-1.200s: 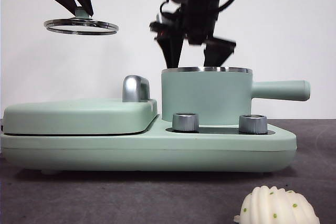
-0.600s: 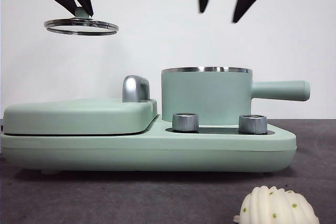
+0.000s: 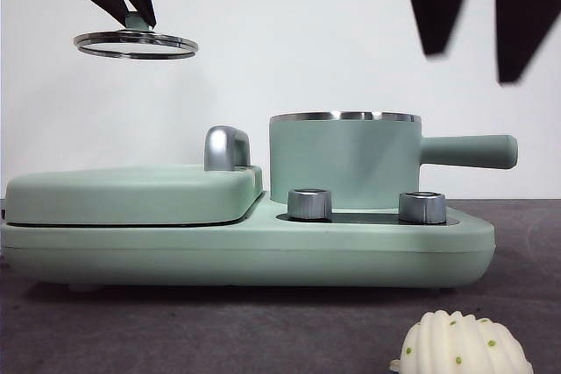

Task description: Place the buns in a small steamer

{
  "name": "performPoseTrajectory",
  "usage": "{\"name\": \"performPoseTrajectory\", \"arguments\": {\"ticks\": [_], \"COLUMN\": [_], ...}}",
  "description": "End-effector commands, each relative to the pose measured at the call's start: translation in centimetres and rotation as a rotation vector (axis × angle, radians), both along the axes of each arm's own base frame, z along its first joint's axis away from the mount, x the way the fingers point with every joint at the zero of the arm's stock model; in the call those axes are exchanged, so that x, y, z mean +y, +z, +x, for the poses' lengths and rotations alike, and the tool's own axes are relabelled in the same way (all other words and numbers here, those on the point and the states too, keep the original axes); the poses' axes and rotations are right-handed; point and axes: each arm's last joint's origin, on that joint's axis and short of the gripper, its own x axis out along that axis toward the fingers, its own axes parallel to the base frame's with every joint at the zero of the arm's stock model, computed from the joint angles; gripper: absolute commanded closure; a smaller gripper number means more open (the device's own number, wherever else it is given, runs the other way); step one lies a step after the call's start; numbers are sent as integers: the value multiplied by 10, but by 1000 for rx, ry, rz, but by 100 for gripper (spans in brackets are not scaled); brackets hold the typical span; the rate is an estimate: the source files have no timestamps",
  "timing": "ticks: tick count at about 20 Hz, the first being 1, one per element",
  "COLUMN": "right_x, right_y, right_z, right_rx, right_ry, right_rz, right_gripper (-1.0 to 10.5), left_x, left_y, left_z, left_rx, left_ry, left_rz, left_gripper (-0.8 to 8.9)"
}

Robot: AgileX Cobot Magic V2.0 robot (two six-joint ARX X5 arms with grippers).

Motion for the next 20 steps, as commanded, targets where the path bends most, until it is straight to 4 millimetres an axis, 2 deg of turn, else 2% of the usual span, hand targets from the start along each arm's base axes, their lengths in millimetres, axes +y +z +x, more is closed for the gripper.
{"name": "performPoseTrajectory", "arguments": {"ticks": [1, 3, 6, 14, 20], "right_x": [9, 15, 22, 23, 35], "right_y": [-21, -39, -64, -99, -127], "right_z": [-14, -18, -19, -15, -6], "right_rx": [45, 38, 15, 24, 66], "right_ry": [-23, -25, -47, -58, -39], "right_rz": [-50, -36, 0, -7, -64], "right_gripper": [584, 560, 445, 446, 447], "left_x": [-2, -1, -1, -2, -1], "left_y": [6, 6, 6, 6, 6], "left_z": [3, 3, 3, 3, 3], "left_rx": [-39, -38, -38, -38, -38], "left_ry": [-7, -6, -6, -6, -6], "left_rz": [-14, -15, -15, -15, -15], "left_gripper": [795, 795, 795, 795, 795]}}
